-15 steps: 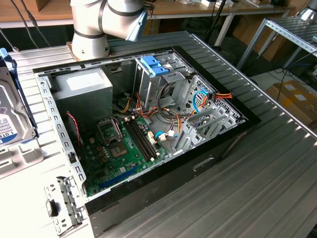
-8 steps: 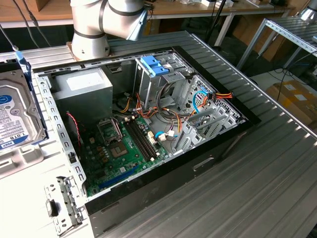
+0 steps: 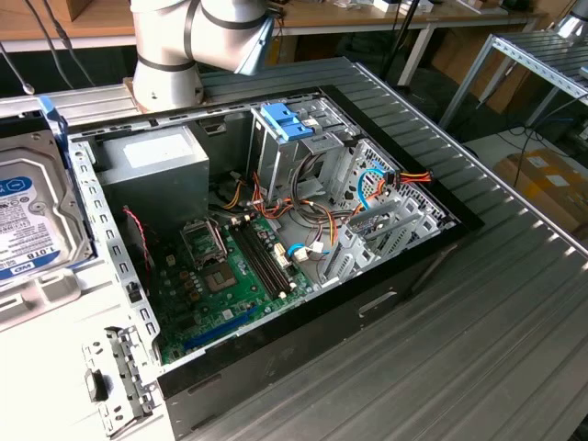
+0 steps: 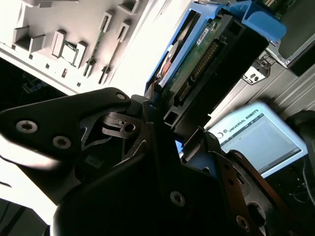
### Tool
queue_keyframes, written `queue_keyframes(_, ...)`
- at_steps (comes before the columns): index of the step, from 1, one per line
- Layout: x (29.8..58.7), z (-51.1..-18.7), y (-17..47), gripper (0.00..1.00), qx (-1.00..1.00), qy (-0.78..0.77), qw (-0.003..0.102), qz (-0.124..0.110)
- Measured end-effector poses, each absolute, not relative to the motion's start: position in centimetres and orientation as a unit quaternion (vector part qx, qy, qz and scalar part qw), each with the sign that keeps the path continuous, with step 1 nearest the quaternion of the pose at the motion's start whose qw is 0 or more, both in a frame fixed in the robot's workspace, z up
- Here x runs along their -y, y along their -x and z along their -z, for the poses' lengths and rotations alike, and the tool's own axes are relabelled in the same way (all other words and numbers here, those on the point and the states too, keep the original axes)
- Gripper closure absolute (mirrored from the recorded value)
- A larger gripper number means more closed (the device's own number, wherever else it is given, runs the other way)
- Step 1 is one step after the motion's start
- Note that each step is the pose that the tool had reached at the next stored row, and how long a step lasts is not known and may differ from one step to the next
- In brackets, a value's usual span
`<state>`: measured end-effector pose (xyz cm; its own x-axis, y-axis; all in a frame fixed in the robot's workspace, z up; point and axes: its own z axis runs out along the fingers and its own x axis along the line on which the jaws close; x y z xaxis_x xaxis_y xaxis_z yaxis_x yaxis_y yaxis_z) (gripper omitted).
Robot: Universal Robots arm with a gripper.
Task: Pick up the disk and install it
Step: 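Pick up the disk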
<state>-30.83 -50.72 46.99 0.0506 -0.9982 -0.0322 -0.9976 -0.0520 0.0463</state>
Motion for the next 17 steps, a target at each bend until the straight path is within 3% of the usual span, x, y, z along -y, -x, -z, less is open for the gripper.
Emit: queue_keyframes(17, 51.3, -47.0, 29.2, 0.64, 0.688, -0.725, 0.006, 0.028)
